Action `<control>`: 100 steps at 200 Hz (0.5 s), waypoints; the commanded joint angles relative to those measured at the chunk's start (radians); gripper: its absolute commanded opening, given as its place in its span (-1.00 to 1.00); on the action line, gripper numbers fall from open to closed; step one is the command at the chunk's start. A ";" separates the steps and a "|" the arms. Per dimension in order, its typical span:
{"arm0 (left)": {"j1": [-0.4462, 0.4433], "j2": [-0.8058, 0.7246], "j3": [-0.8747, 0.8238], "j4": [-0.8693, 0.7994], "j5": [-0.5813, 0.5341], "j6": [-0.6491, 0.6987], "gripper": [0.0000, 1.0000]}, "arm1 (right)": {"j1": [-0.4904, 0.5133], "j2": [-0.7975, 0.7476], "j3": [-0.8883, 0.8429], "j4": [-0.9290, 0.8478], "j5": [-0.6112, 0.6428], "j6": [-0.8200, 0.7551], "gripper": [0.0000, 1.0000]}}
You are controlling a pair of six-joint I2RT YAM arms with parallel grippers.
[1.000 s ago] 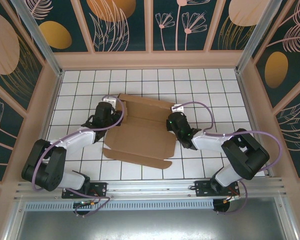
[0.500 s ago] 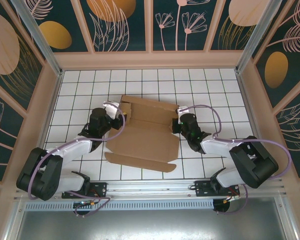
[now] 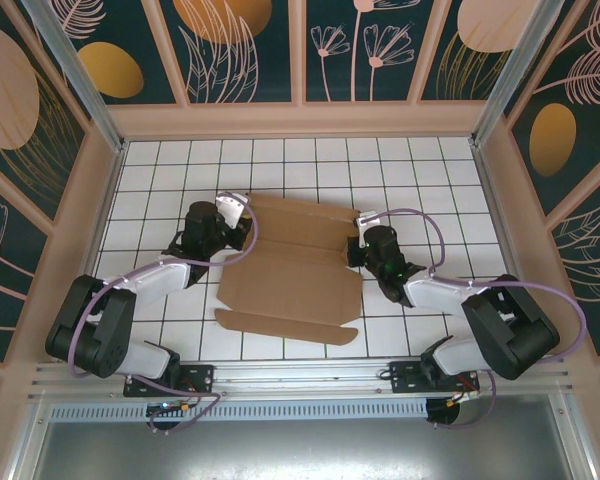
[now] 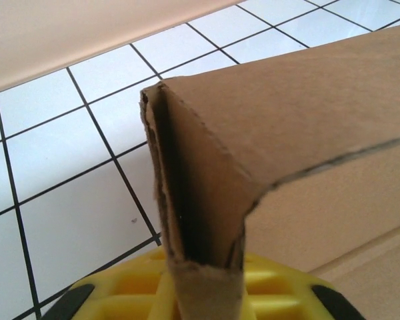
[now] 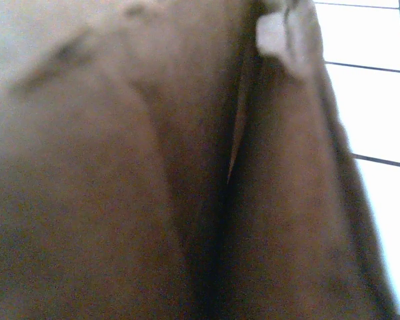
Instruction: Fold the paper box
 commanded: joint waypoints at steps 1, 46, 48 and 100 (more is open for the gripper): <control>-0.018 0.008 0.027 0.002 0.003 -0.043 -0.75 | 0.038 -0.037 0.003 0.015 0.030 0.024 -1.00; -0.024 0.003 0.021 0.010 -0.109 -0.113 -0.89 | 0.078 -0.017 0.081 -0.105 0.208 0.159 -1.00; -0.025 0.003 0.023 0.007 -0.118 -0.112 -0.89 | 0.080 -0.015 0.087 -0.112 0.216 0.167 -1.00; -0.028 -0.003 0.031 -0.045 -0.221 -0.125 -0.76 | 0.118 -0.009 0.186 -0.248 0.305 0.297 -1.00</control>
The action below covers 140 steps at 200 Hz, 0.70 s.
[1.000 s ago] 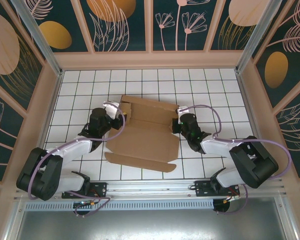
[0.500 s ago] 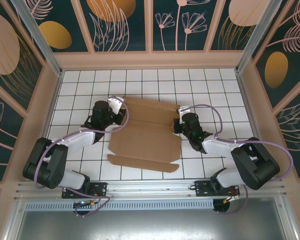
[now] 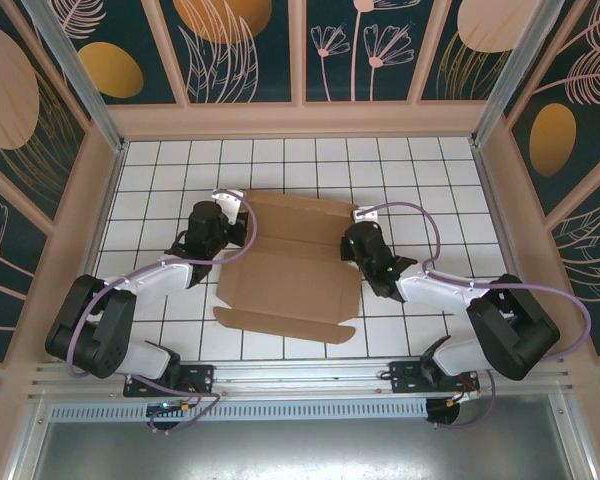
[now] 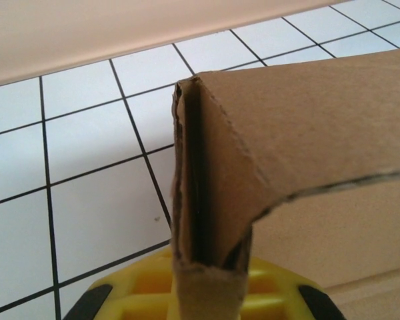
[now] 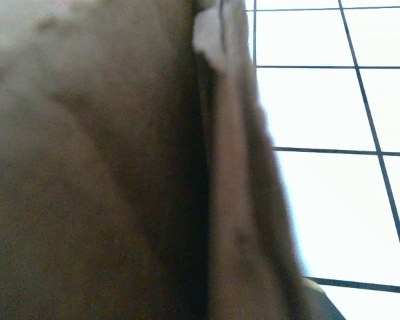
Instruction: Fold the paper box
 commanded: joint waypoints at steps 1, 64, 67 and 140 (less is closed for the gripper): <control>-0.002 -0.003 0.017 -0.048 -0.071 -0.010 -0.77 | 0.012 -0.008 0.049 -0.038 0.074 0.095 -1.00; -0.091 0.071 0.104 -0.189 -0.342 -0.134 -0.72 | 0.043 0.020 0.129 -0.141 0.148 0.269 -1.00; -0.100 0.075 0.106 -0.190 -0.360 -0.134 -0.73 | 0.049 0.024 0.136 -0.150 0.157 0.278 -1.00; -0.144 0.070 0.024 -0.029 -0.397 -0.216 -0.40 | 0.118 0.119 0.202 -0.238 0.329 0.334 -1.00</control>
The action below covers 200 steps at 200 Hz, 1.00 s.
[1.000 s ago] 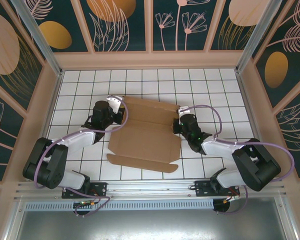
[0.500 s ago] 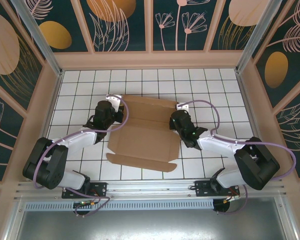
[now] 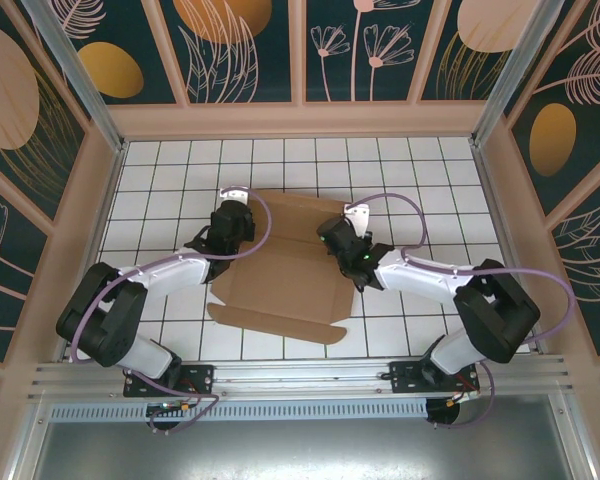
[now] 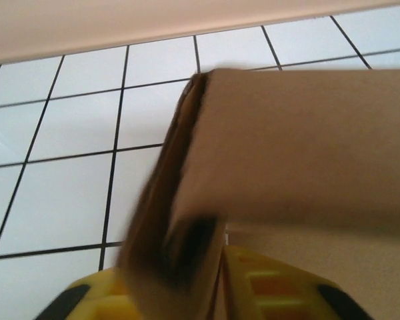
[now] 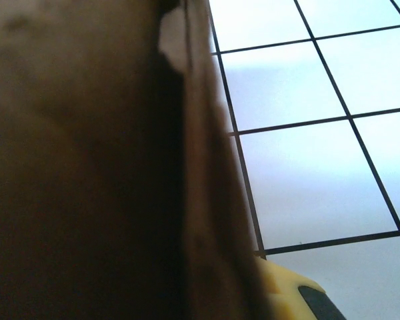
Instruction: Fold the paper box
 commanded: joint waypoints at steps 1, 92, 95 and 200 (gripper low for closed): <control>-0.004 -0.013 -0.074 0.097 0.028 -0.039 -0.38 | -0.001 -0.007 -0.016 0.065 0.094 0.036 -1.00; -0.005 -0.072 -0.248 0.391 0.224 -0.096 -0.13 | -0.097 -0.095 -0.334 0.632 -0.042 -0.325 -1.00; -0.005 -0.082 -0.252 0.394 0.224 -0.100 -0.12 | -0.098 -0.095 -0.334 0.634 -0.041 -0.329 -1.00; -0.005 -0.481 -0.332 0.284 0.348 -0.173 -0.23 | -0.102 -0.051 -0.322 0.629 0.011 -0.355 -1.00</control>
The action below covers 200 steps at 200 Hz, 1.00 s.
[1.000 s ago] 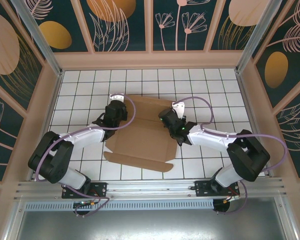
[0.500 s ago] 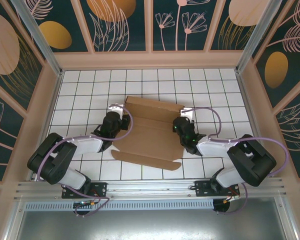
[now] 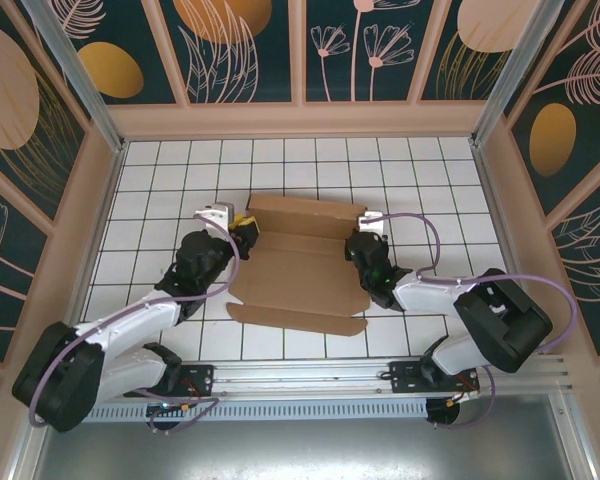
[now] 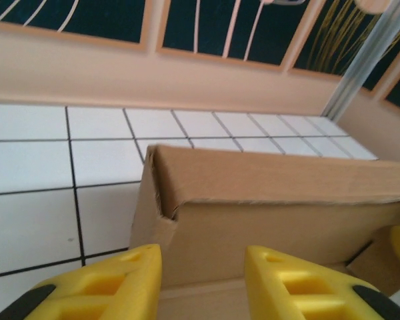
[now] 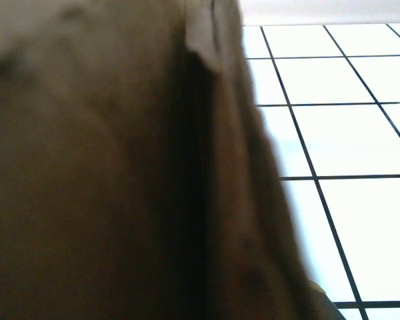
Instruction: Fold the paper box
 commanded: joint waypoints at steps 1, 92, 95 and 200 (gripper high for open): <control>0.002 -0.077 -0.015 -0.029 -0.036 -0.035 -0.23 | -0.006 0.018 0.009 0.046 0.034 -0.004 -1.00; 0.036 0.216 0.214 -0.159 -0.126 -0.108 0.28 | -0.006 0.052 0.003 0.066 0.011 0.001 -1.00; 0.038 0.222 0.210 -0.153 -0.126 -0.115 0.27 | -0.007 0.051 0.003 0.067 0.010 0.001 -1.00; 0.082 0.258 0.027 0.014 -0.035 -0.276 -0.05 | -0.013 -0.028 -0.040 0.101 -0.157 -0.045 -0.16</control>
